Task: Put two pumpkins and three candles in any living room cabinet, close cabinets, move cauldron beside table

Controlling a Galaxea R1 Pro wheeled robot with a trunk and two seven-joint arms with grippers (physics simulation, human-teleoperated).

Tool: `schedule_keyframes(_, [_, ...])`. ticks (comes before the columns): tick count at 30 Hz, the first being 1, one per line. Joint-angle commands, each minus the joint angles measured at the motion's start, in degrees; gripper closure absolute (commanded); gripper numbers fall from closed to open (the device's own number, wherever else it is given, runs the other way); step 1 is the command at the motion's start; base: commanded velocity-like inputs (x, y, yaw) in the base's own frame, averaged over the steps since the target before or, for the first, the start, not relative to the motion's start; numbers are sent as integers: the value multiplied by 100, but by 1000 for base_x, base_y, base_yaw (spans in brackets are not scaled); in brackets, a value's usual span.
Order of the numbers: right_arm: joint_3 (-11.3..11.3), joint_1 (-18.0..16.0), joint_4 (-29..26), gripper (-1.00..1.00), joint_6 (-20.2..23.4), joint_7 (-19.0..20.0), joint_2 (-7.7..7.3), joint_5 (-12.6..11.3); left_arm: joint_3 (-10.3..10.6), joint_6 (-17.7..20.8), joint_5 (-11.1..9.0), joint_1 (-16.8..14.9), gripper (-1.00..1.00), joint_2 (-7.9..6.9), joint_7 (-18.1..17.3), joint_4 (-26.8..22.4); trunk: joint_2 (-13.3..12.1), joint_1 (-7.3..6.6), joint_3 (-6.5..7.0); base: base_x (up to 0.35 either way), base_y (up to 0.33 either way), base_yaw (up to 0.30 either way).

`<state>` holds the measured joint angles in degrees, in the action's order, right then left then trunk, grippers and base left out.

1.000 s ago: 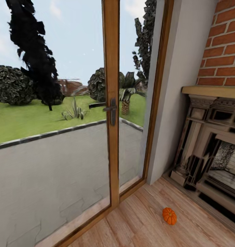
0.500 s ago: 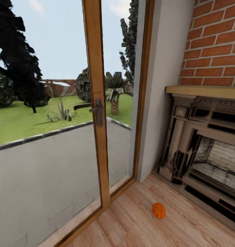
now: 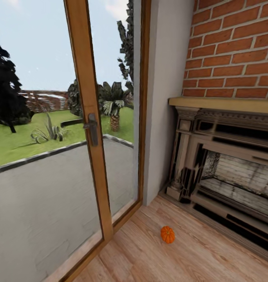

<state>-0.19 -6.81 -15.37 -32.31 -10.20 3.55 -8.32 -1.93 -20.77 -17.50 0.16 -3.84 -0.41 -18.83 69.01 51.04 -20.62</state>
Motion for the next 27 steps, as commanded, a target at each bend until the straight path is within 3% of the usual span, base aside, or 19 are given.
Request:
schedule_keyframes(1, [4,-5,6,-100,-17,22,8,-31,-10,-6,-8,2,-100,6,-10,-7,4,0,-8,0,0,-287])
schedule_keyframes(7, [22,-5,15,-100,-11,270,28,13,-10,-6,-15,2,-100,3,-20,-6,4,0,-31,0,0,-278])
schedule_keyframes(22, [46,-5,17,-100,-30,307,39,88,-1,28,-8,2,-100,22,-21,55,4,0,-95,0,0,-273])
schedule_keyframes(27, [38,-5,23,-100,-30,300,43,85,-1,14,-8,2,-100,24,-21,64,4,0,-106,-191,0,-273])
